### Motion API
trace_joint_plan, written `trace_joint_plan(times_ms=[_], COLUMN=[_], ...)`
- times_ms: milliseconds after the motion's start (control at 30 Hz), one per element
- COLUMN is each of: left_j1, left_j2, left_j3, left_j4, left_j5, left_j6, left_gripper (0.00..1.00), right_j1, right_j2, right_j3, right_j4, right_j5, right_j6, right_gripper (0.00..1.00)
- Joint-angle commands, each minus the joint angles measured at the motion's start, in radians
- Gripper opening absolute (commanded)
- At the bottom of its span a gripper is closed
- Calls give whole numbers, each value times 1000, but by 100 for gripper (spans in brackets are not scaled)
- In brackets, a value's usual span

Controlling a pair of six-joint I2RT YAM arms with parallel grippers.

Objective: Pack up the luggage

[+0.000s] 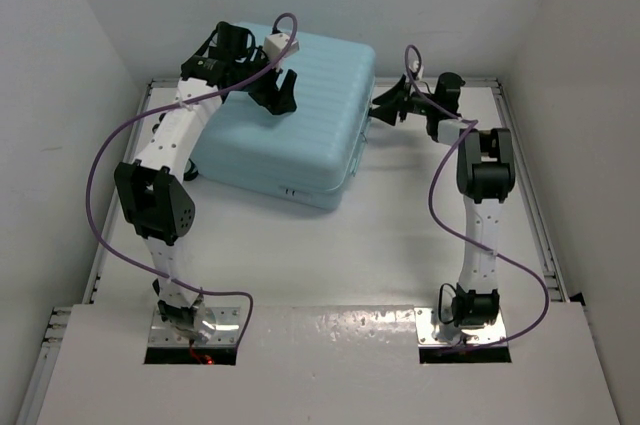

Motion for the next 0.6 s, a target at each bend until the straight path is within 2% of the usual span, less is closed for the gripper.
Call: trace_joint_plan(times_ms=[0, 167, 367, 400, 533, 567], left_j1=[-6, -6, -6, -6, -16, -16], left_j2=[56, 56, 66, 66, 57, 57], left_j3=[-38, -38, -38, -38, -38, -38], left_j4=[-119, -109, -109, -109, -109, -109], left_j5=[-47, -47, -67, -67, -88, -97], left_j6=[-12, -12, -12, -12, -12, -12], left_gripper=[78, 78, 78, 78, 78, 78], right_j1=[11, 41, 63, 65, 72, 75], right_j2=[-15, -4, 57, 65, 76, 72], right_j3=[9, 18, 104, 112, 126, 126], right_j4=[100, 105, 90, 87, 100, 99], right_j5=[-59, -62, -56, -54, -31, -30], right_j6=[10, 20, 26, 29, 44, 44], right_gripper=[51, 47, 25, 17, 0, 0])
